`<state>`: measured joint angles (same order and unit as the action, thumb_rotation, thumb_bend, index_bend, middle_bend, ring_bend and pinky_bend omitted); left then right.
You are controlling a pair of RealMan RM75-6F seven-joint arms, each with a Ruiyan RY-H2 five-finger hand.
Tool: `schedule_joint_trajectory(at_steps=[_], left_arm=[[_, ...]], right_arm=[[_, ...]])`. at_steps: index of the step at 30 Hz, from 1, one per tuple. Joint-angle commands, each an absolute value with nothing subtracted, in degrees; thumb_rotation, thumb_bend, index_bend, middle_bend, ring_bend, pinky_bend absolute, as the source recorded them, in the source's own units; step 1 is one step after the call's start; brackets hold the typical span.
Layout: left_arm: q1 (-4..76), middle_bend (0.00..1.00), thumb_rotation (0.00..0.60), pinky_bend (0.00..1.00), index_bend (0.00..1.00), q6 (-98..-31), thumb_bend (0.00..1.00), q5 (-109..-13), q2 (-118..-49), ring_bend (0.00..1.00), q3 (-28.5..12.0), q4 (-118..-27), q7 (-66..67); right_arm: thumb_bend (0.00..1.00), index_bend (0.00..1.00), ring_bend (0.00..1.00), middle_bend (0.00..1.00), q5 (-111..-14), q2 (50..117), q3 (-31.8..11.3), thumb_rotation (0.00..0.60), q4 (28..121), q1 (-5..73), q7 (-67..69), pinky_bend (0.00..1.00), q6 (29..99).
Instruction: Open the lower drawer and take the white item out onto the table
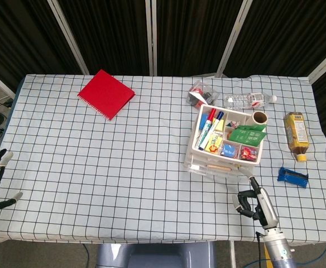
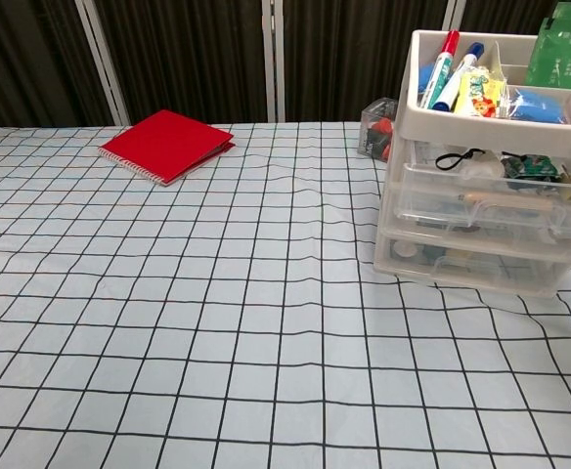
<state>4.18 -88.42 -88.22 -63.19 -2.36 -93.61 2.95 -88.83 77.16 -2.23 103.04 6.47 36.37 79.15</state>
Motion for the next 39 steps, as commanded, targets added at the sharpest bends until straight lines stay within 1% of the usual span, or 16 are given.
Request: schedule_joint_trajectory(at_steps=[1, 4, 10, 17, 22, 24, 32, 39], left_arm=[[4.19, 0.0, 0.6, 0.0, 0.0, -88.36, 0.11, -88.2, -63.19, 0.0, -2.35, -93.61, 2.97], [4.23, 0.0, 0.6, 0.0, 0.0, -88.23, 0.11, -88.2, -63.2, 0.0, -2.31, -93.65, 3.11], [4.29, 0.0, 0.6, 0.0, 0.0, -88.02, 0.11, -88.2, -63.28, 0.0, -2.22, -93.7, 3.56], [4.3, 0.0, 0.6, 0.0, 0.0, -87.88, 0.11, -88.08, -63.31, 0.0, -2.21, -93.7, 3.73], [4.39, 0.0, 0.6, 0.0, 0.0, -87.57, 0.11, -87.98, -63.34, 0.0, -2.14, -93.72, 4.02], [4.44, 0.0, 0.6, 0.0, 0.0, -87.45, 0.11, -87.93, -63.35, 0.0, -2.14, -93.74, 4.15], [4.47, 0.0, 0.6, 0.0, 0.0, -87.35, 0.11, -87.82, -63.36, 0.0, -2.16, -93.79, 4.31], [4.4, 0.0, 0.6, 0.0, 0.0, -87.47, 0.11, -87.88, -63.24, 0.0, -2.13, -93.85, 4.13]], right_arm=[[0.37, 0.22, 0.89, 0.9, -88.42, 76.51, -2.18, 0.6, 102.79, 6.72, 30.77, 0.74, 79.0], [0.37, 0.24, 0.89, 0.9, -87.9, 76.64, -2.03, 0.6, 102.37, 6.84, 24.45, 0.74, 78.77], [0.37, 0.22, 0.89, 0.9, -88.17, 78.85, -2.61, 0.6, 100.6, 6.92, 13.58, 0.74, 80.45], [0.37, 0.21, 0.89, 0.9, -88.64, 80.13, -3.18, 0.6, 99.94, 6.95, 7.43, 0.74, 81.99], [0.38, 0.22, 0.9, 0.91, -87.81, 80.03, -3.75, 0.6, 100.55, 7.54, 2.18, 0.74, 81.45], [0.38, 0.24, 0.9, 0.91, -87.62, 79.91, -3.96, 0.6, 101.0, 7.65, 1.08, 0.74, 81.56], [0.39, 0.43, 0.92, 0.93, -87.8, 79.81, -3.93, 0.6, 101.68, 7.6, -0.45, 0.74, 82.35], [0.4, 0.47, 0.92, 0.93, -88.65, 78.65, -3.15, 0.6, 102.93, 7.17, -0.76, 0.74, 83.06]])
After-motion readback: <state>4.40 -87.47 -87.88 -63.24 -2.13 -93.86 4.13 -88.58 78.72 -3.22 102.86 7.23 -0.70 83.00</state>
